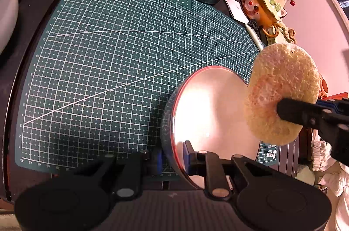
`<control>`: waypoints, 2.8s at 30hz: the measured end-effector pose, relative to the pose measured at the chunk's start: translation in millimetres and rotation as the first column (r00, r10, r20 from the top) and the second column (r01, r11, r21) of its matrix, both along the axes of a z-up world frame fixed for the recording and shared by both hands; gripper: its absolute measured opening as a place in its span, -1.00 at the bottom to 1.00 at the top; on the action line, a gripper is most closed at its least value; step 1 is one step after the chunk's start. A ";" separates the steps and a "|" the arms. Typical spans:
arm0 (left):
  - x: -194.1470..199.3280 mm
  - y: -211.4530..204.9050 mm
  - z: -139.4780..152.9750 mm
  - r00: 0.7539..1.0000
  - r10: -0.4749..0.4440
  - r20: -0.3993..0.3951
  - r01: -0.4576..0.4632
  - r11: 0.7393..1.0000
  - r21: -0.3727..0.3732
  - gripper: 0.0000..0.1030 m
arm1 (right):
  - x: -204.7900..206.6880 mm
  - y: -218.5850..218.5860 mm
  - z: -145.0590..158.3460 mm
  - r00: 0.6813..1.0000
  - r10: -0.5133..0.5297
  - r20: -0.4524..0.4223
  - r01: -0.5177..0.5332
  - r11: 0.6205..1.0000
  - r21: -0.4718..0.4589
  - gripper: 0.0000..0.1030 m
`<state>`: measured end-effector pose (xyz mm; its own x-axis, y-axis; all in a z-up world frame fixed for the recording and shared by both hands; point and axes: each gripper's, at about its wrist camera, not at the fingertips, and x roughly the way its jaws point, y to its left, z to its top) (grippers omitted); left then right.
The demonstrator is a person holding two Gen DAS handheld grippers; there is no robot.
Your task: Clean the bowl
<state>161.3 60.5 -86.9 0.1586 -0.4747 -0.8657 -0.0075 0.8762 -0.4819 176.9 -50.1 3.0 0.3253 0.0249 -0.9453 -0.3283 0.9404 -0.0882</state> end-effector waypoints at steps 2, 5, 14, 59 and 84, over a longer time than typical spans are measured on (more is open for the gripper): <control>0.2 0.6 -0.6 1.000 0.001 -0.001 -0.001 1.000 -0.004 -0.66 | 1.5 -3.1 -1.8 0.999 -0.015 -0.031 0.017 0.998 0.059 -0.82; 0.7 1.7 -1.6 1.000 0.003 -0.002 -0.003 1.000 -0.012 -0.66 | 4.6 -5.9 -18.9 0.996 -0.046 -0.081 0.055 0.993 0.108 -0.82; 2.3 3.0 -3.6 1.000 0.007 -0.008 -0.007 1.000 -0.028 -0.66 | 4.9 -8.5 -55.7 0.986 -0.100 -0.131 0.115 0.987 0.112 -0.82; -11.3 22.0 -16.2 1.000 0.016 -0.008 -0.016 0.999 -0.034 -0.66 | -4.9 -8.8 -4.8 1.000 -0.001 -0.027 0.003 0.998 0.062 -0.82; -3.1 12.4 -3.6 1.000 0.017 -0.013 -0.017 0.999 -0.036 -0.63 | -7.5 -5.4 -37.0 1.000 0.004 -0.001 -0.004 0.989 0.149 -0.81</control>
